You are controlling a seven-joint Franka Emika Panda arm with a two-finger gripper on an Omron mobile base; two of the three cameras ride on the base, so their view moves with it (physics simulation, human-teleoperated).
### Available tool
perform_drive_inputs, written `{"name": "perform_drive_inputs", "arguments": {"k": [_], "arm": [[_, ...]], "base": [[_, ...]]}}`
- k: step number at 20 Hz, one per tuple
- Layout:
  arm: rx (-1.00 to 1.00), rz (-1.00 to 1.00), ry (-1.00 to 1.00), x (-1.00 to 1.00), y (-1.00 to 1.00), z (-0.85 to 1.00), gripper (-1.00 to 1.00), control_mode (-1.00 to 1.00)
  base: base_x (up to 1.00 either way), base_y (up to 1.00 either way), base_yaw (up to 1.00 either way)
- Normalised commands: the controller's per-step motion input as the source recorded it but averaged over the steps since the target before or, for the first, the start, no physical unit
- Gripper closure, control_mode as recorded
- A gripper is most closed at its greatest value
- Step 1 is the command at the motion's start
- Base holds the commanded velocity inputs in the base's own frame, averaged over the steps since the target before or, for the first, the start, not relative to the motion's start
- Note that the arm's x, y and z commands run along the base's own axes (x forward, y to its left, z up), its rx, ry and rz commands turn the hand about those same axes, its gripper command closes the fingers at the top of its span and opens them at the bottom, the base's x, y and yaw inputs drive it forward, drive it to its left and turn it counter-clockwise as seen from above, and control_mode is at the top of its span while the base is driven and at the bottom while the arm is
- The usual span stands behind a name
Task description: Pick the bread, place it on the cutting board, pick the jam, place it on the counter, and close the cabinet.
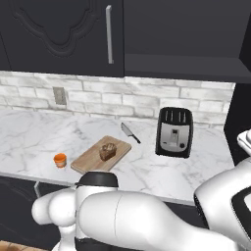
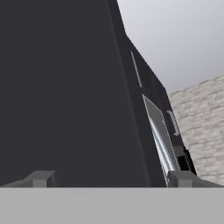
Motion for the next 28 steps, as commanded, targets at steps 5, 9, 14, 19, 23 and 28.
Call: {"name": "perform_drive_inputs", "arguments": {"k": [5,9,14,19,23,28], "arm": [[0.0,0.09,0.04,0.0,-0.03,0.01,-1.0,-1.0],[0.0,0.13,0.04,0.0,0.0,0.0,-1.0,-1.0],[0.0,0.24,0.12,0.0,0.07,0.0,-1.0,-1.0],[0.0,0.27,0.09,0.01,0.1,0.0,-1.0,-1.0],[0.0,0.29,0.04,0.0,0.15,0.0,-1.0,-1.0],[0.0,0.3,0.01,0.0,0.23,0.0,-1.0,-1.0]], "base": [[0.0,0.0,0.0],[0.0,0.0,0.0],[0.0,0.0,0.0],[0.0,0.0,0.0],[0.0,0.0,0.0],[0.0,0.0,0.0]]}}
